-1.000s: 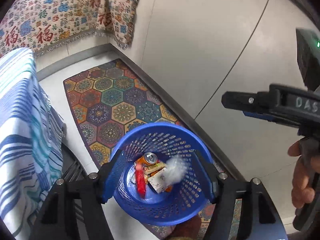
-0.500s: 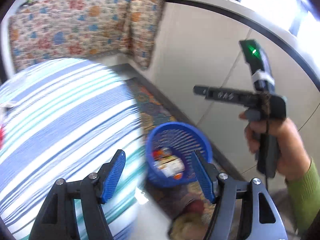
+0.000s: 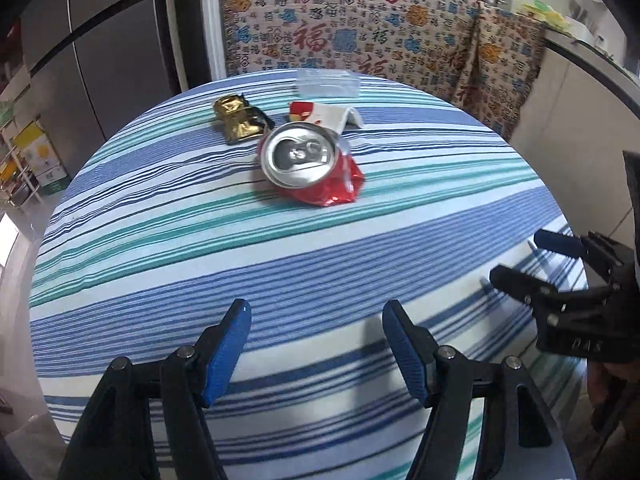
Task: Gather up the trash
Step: 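Move both tools back over the table toward the red cans, then grasp the crushed red cans with the left gripper while the right gripper grasps the red-white wrapper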
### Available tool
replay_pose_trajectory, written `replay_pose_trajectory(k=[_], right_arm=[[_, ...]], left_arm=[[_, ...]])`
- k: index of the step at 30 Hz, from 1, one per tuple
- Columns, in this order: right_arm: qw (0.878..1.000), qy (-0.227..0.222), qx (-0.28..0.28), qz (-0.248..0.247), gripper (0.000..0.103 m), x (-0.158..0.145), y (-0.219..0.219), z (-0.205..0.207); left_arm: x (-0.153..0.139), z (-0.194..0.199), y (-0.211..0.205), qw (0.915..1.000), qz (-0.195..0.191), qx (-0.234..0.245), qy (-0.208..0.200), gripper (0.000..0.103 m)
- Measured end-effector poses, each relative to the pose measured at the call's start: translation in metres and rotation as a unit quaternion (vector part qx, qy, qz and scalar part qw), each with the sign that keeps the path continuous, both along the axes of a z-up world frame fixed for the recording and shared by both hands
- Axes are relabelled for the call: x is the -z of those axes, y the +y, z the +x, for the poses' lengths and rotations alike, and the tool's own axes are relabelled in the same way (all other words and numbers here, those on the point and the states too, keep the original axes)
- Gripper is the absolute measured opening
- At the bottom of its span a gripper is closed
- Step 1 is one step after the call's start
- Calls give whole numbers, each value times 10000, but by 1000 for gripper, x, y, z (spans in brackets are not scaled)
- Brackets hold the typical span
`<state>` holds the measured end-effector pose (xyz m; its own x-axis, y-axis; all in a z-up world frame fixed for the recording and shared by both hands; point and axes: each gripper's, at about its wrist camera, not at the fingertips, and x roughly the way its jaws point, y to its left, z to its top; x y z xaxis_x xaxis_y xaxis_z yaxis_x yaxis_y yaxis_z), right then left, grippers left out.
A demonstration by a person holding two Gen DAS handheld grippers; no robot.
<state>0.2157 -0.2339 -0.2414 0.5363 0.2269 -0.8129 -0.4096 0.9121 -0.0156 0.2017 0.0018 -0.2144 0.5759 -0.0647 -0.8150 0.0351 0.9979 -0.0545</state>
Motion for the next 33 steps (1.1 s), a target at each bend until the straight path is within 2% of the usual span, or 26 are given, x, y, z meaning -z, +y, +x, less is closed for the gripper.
replay_pose_trajectory(k=[2,4,6,10,13,16,20,23,25,27,30,33], right_arm=[[10000,-42,-13,-31,96,4,6,4],[10000,-28,22,15,99,7,8,8],[9999,-103,62,53,103,9,10,9],[9999,-134,38,65,103,9,12,7],[9999,-145,4,72,103,8,11,5],[9999,-148,-39,74,103,7,11,3],[9998,-148,-76,77,103,7,11,3],[9998,-149,-76,76,103,7,11,3],[9998,-147,-78,80,103,7,11,3],[9998,-149,-76,76,103,7,12,3],[9998,-150,-77,76,103,7,12,3],[9998,-151,-80,77,103,7,11,3]], left_arm=[[6,12,3,10000,40,-27,42,70],[6,18,3,9998,202,-26,25,70],[7,25,0,9999,164,-20,7,70],[0,47,-3,9997,-70,-186,-121,70],[-8,61,-3,9987,-56,-430,-256,70],[-8,80,-4,9975,-188,-644,-204,70],[-5,94,0,9970,-291,-694,-176,70],[-5,88,6,9976,-386,-502,-273,63],[-7,78,10,9989,-222,-298,-292,63],[-10,66,15,9995,-115,40,-281,63],[-15,46,23,9962,-54,867,-109,63],[-18,30,29,9931,256,1131,-169,65]])
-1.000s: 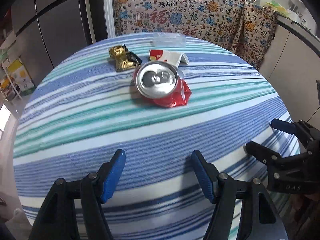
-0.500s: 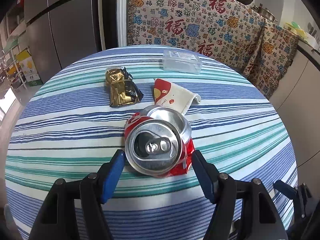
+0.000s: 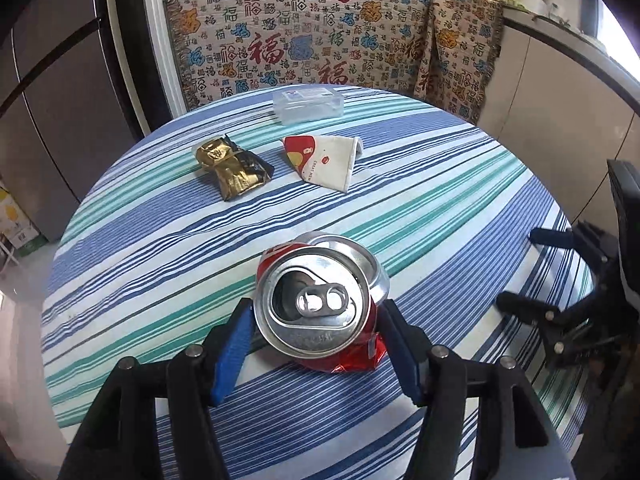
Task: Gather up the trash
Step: 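Grasp the crushed red cans with the left gripper while the right gripper grasps the red-white wrapper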
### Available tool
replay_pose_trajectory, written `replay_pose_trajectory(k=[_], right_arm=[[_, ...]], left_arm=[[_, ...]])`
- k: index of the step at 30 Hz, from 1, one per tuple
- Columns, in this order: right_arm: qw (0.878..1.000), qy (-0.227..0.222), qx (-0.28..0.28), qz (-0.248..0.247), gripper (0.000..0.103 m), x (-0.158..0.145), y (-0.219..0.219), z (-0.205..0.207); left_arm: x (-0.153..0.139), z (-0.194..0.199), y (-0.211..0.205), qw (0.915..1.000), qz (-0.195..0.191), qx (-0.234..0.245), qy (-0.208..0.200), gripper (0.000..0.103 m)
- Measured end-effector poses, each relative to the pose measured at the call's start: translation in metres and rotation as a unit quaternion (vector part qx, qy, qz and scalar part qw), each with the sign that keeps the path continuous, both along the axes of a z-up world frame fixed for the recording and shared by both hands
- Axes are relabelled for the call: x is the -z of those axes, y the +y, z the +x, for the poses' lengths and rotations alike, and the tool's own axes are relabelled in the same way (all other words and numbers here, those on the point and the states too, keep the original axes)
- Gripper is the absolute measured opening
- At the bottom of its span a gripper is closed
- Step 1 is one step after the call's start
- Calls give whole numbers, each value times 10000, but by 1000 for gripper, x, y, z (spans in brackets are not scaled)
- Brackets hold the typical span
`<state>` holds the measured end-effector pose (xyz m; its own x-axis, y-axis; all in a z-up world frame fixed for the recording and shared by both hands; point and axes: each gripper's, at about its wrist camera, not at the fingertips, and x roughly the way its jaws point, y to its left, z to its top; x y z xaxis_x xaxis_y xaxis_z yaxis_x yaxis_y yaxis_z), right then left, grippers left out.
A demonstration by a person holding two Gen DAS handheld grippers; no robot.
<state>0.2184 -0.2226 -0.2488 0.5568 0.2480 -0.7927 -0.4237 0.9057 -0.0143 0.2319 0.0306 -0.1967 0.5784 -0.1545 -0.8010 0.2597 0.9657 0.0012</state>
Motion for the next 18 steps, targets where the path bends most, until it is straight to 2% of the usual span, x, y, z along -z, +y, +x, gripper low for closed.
replay_pose_trajectory(k=[3,8,12,15,18], right_arm=[[10000,-2,5,-1,103,0,1,0],[10000,-16,-24,17,102,-1,0,-2],[9991,-133,-398,-9,101,-11,6,6],[9976,-318,-622,2,101,-32,21,34],[9950,-27,-976,192,101,-47,49,80]], left_arm=[[5,-3,3,10000,-34,-64,49,68],[16,-3,6,9983,-277,-504,13,68],[19,-6,20,9971,-560,-522,49,68],[17,-7,24,9969,-613,-498,35,68],[12,-7,28,9970,-601,-478,-42,68]])
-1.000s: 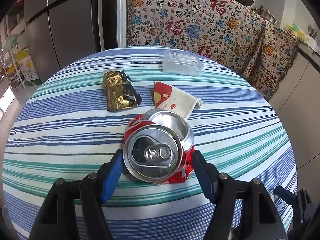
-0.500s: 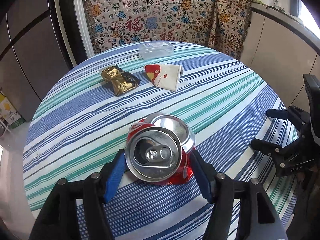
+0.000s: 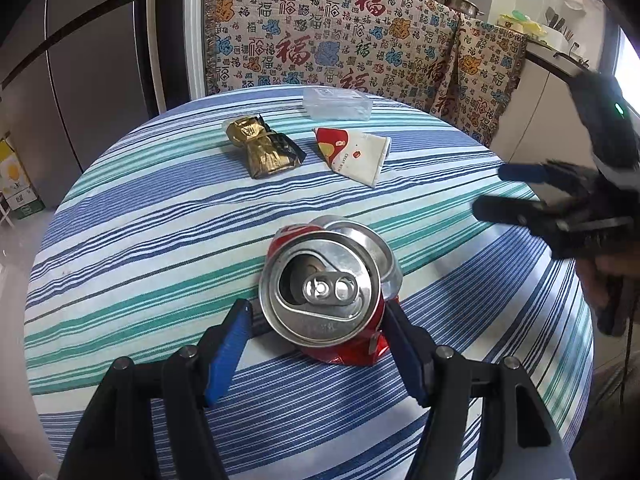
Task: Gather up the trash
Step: 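Grasp the crushed red cans with the left gripper while the right gripper grasps the red-white wrapper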
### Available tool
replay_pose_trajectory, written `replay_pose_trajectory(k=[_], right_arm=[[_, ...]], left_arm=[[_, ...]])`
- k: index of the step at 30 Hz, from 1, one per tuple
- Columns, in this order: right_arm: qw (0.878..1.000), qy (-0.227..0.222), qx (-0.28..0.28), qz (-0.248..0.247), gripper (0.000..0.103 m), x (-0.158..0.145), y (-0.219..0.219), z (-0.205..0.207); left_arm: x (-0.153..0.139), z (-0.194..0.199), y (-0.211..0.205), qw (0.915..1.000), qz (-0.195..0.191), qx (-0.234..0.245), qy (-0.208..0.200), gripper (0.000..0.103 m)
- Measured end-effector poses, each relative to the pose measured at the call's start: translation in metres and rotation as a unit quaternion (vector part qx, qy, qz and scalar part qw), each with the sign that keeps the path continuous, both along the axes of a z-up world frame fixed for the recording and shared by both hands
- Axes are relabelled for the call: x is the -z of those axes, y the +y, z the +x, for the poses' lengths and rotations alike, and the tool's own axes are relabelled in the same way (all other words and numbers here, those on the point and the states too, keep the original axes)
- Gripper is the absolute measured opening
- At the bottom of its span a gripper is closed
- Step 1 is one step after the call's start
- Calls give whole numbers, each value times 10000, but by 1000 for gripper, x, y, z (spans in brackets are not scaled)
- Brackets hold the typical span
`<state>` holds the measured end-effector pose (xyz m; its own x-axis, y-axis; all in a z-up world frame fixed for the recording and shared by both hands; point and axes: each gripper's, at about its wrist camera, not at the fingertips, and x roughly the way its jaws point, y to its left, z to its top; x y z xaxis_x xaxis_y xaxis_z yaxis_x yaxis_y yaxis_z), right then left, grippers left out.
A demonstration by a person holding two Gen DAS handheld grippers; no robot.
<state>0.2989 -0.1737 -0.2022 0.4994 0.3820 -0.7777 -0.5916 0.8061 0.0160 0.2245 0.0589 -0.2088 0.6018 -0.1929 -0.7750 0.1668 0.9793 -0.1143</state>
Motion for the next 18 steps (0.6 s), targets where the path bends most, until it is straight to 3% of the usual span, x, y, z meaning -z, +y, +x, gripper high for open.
replay_pose_trajectory(k=[4,7,9,10,11,18], right_arm=[[9982,288,-456,-260,91,2,48,56],[9951,594,-680,-409,90,15,76,83],[9929,730,-720,-596,67,27,87,93],[9930,803,-705,-502,50,29,87,96],[9933,923,-623,-302,15,26,84,97],[9971,755,-92,51,13,10,29,44]], left_arm=[[-1,1,14,9999,-113,-63,78,68],[2,1,20,9994,-290,-47,205,68],[3,2,21,9993,-269,-19,248,68],[3,2,21,9994,-240,-13,247,68],[2,2,21,9995,-222,-4,240,68],[-4,-4,17,9994,-306,80,123,68]])
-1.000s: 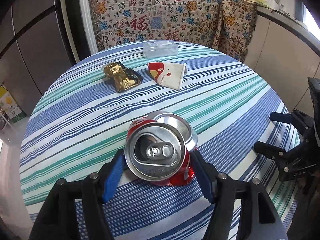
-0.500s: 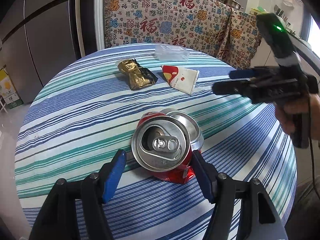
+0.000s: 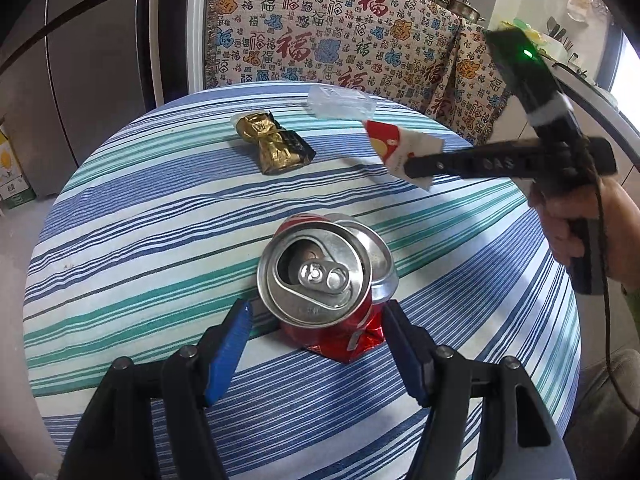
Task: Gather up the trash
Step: 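Grasp the crushed red cans with the left gripper while the right gripper grasps the red-white wrapper, then carry the red cans and red-white wrapper over the blue wastebasket with both tools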
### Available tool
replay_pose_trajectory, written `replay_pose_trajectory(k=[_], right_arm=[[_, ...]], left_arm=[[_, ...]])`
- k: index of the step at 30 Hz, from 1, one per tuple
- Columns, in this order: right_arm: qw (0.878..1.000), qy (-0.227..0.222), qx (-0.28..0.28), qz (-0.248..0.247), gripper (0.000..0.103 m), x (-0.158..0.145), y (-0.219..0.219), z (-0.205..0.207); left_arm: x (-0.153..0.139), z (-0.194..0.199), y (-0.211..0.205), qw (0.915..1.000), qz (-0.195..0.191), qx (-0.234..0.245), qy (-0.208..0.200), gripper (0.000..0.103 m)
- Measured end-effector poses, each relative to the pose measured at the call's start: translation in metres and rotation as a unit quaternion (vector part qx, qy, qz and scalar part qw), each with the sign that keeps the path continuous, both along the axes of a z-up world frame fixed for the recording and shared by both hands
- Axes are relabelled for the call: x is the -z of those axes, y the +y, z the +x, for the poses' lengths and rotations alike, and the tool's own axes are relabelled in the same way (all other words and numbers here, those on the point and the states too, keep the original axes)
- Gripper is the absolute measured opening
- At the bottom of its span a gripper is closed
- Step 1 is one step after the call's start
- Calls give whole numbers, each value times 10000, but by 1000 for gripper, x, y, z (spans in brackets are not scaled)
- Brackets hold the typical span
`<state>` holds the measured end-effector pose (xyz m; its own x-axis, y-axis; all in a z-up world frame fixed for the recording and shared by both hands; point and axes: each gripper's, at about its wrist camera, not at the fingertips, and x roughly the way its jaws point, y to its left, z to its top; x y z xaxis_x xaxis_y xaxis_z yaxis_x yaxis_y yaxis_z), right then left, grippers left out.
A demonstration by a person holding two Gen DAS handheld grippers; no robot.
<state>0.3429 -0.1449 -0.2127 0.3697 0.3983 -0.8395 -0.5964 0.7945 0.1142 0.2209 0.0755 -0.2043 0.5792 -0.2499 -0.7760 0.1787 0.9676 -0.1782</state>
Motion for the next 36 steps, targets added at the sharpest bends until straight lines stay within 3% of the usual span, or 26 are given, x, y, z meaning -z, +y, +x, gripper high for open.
replay_pose_trajectory(k=[7,10,12,13,14,17,26,36], right_arm=[[9968,-461,586,274,14,-5,-64,-81],[9950,-613,733,278,14,-3,-73,-97],[9956,-589,679,282,14,-4,-70,-99],[9957,-606,650,262,14,-5,-69,-102],[9957,-641,626,233,14,-6,-69,-107],[9953,-645,662,298,14,-8,-75,-111],[9921,-490,1039,503,14,-11,-106,-111],[9851,-335,1511,745,14,-18,-156,-124]], left_arm=[[-4,3,-4,9991,-226,-315,-150,72],[1,13,-7,9983,-213,-541,-51,72],[3,17,-1,9969,-399,-681,-47,72],[2,18,3,9959,-501,-756,-71,69],[2,18,5,9952,-581,-785,-101,57],[0,18,7,9951,-608,-767,-152,57],[-10,5,-26,9981,-430,-356,-261,57],[-23,-6,-97,9988,-278,329,-215,57]])
